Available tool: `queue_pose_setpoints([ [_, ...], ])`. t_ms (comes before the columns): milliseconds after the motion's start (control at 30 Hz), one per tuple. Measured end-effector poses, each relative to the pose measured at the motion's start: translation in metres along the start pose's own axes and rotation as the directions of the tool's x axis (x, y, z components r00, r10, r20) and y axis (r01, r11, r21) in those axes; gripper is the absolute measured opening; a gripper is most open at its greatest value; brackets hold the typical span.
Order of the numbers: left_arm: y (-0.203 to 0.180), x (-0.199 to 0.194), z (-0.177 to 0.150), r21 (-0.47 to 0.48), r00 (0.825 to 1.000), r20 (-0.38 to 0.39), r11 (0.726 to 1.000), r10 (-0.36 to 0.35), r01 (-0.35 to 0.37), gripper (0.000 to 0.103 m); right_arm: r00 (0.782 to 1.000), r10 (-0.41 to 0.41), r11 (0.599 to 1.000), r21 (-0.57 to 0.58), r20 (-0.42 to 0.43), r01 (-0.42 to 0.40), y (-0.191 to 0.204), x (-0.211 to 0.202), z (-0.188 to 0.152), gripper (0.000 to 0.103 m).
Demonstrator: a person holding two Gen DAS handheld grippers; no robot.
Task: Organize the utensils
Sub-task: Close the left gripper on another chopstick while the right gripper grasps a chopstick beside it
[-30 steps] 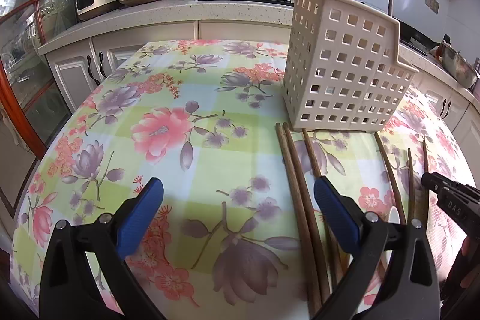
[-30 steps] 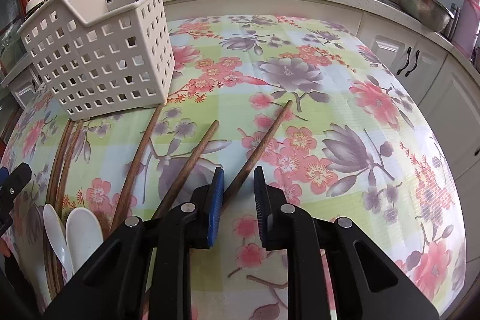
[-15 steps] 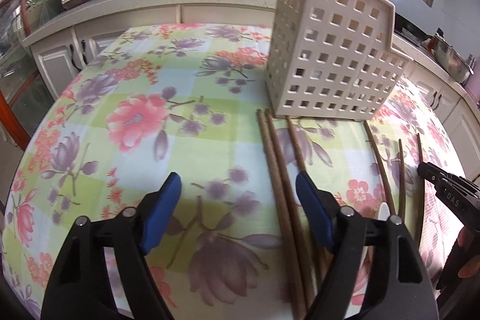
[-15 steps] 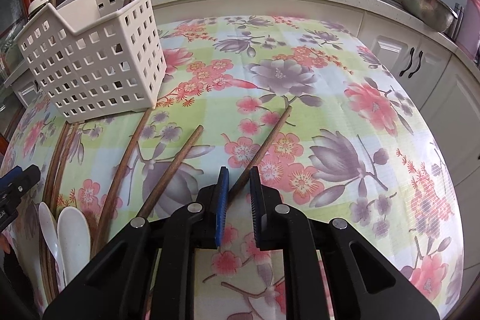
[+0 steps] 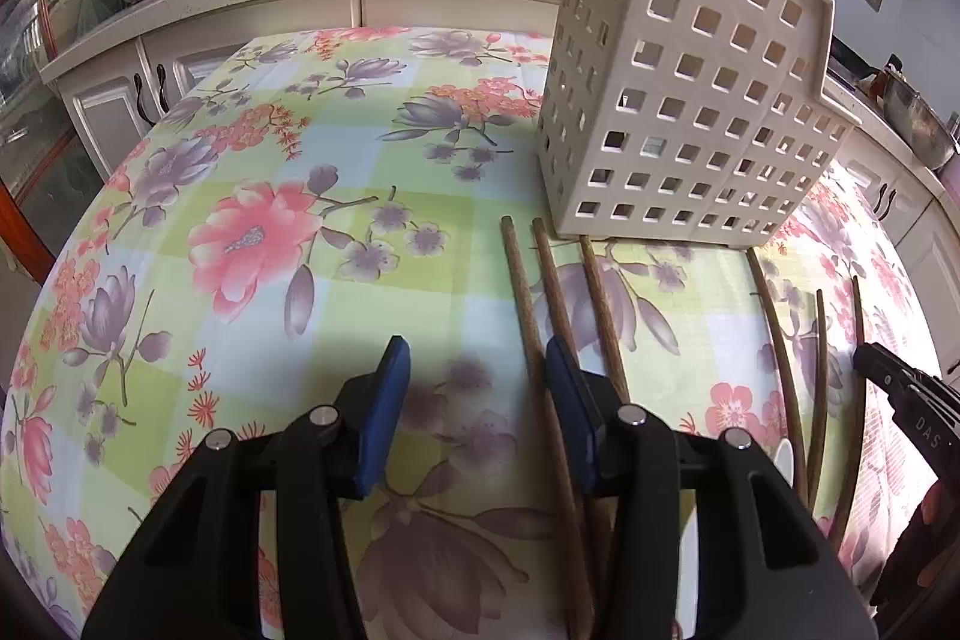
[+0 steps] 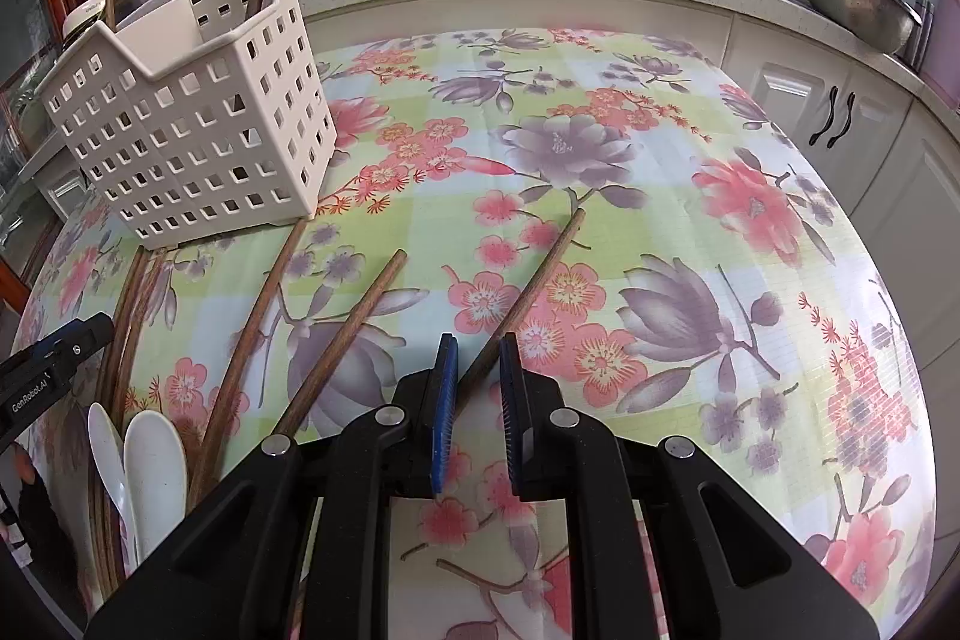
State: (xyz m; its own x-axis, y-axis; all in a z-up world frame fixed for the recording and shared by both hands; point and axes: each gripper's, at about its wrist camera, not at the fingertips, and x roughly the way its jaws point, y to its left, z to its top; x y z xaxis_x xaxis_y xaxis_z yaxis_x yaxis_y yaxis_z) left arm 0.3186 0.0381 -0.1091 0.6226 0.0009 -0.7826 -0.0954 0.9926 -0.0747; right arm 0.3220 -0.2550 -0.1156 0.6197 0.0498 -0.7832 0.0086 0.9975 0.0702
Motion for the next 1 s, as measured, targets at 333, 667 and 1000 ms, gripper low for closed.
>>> queue_pose_setpoints([
  [333,-0.013,0.001,-0.003,0.072,0.999,0.021,0.996,0.042,-0.043,0.029,1.0,-0.019,1.0,-0.022,0.004,0.019,0.004,0.001,0.001,0.012],
  [667,0.003,0.0,-0.002,0.018,0.999,0.003,0.999,-0.037,0.037,0.008,0.998,0.045,0.998,0.035,0.034,-0.046,-0.008,-0.01,-0.01,0.007],
  [1000,0.014,-0.02,-0.004,-0.019,0.996,0.03,0.997,-0.08,0.081,0.007,0.992,0.086,0.994,0.058,0.09,-0.092,-0.014,-0.037,-0.01,0.007],
])
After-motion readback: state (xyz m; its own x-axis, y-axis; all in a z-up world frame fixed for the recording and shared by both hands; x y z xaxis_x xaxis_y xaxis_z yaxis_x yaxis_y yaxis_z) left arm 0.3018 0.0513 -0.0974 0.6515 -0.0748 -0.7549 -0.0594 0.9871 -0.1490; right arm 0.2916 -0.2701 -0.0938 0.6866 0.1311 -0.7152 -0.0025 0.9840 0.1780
